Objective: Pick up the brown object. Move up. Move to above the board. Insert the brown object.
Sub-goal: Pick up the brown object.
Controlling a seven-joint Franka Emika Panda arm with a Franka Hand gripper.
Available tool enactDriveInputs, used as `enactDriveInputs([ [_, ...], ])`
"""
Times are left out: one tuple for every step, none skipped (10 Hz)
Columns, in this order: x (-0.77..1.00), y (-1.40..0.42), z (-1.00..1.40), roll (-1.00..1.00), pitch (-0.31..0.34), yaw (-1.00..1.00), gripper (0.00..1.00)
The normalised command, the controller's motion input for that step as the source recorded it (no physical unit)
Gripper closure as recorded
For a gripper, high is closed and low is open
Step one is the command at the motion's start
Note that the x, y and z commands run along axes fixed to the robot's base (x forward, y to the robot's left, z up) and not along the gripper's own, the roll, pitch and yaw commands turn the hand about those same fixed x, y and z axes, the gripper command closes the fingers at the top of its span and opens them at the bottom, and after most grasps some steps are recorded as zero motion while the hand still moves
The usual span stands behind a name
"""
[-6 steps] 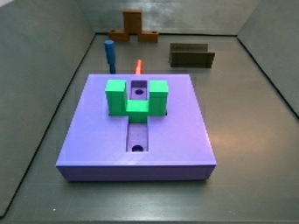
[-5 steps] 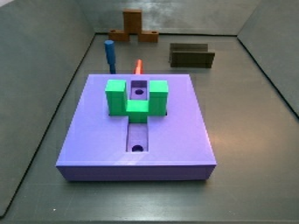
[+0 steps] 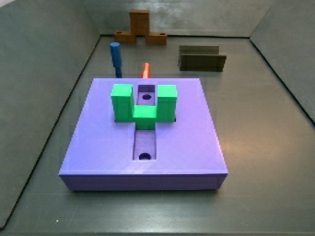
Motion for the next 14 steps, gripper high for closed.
enactDriveInputs([
  [-0.20, 0.50, -0.16, 0.01, -0.027, -0.05, 0.00],
  [-0.18, 0.50, -0.17, 0.01, -0.037, -0.05, 0.00],
  [-0.12, 0.49, -0.17, 0.00, -0.039, -0.06, 0.00],
  [-0.05, 0.39, -0.14, 0.00, -0.036, -0.04, 0.00],
  [0.00, 0.13, -0.07, 0.00, -0.034, 0.00, 0.00],
  [0.00, 0.02, -0.03, 0.00, 0.000, 0.00, 0.00],
  [-0.08, 0.22, -0.23, 0.00, -0.010, -0.11, 0.00],
  [-0.10, 0.25, -0.31, 0.00, -0.059, -0.10, 0.00],
  [-0.02, 0.24, -0.32, 0.00, -0.079, -0.05, 0.00],
  [0.00, 0.21, -0.29, 0.00, -0.074, -0.04, 0.00],
  [0.00, 0.10, -0.18, -0.05, -0.079, -0.04, 0.00],
  [0.02, 0.07, -0.17, -0.06, -0.081, 0.00, 0.00],
  [0.00, 0.07, -0.17, -0.05, -0.074, 0.00, 0.00],
  [0.00, 0.03, -0.16, -0.04, -0.069, 0.00, 0.00],
])
